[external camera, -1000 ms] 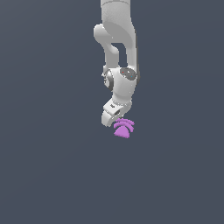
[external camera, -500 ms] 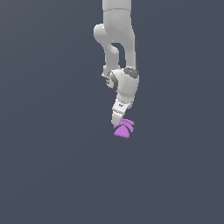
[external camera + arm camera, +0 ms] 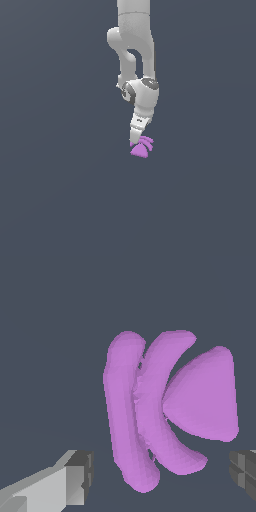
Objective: Pick up the object and move it to a goal position.
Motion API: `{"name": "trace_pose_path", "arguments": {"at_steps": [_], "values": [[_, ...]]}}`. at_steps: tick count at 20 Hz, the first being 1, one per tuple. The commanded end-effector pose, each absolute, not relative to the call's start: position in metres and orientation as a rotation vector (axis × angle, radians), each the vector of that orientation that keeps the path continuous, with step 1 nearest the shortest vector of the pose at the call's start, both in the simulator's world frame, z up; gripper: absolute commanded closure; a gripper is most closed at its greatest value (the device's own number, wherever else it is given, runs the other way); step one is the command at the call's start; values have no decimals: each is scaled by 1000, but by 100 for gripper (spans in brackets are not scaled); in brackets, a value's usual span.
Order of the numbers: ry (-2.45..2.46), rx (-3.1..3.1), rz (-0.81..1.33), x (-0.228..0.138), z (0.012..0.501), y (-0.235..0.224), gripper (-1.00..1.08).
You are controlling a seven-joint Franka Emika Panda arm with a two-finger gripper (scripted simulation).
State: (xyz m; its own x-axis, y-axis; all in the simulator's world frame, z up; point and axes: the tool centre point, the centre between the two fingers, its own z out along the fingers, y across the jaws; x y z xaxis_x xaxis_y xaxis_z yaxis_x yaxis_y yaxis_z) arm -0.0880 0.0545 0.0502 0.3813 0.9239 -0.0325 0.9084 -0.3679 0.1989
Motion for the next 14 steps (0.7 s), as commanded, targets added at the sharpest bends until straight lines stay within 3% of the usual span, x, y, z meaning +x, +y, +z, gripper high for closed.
{"name": "trace_pose_path", "arguments": {"at_steps": [1,12,13,14], "values": [[1649,2452,125,-88,46,54,-100],[1657,2446,126,-84,22,52,-100],[1657,2446,126,-84,22,52,108],[1657,2446,126,-84,22,52,108]]}}
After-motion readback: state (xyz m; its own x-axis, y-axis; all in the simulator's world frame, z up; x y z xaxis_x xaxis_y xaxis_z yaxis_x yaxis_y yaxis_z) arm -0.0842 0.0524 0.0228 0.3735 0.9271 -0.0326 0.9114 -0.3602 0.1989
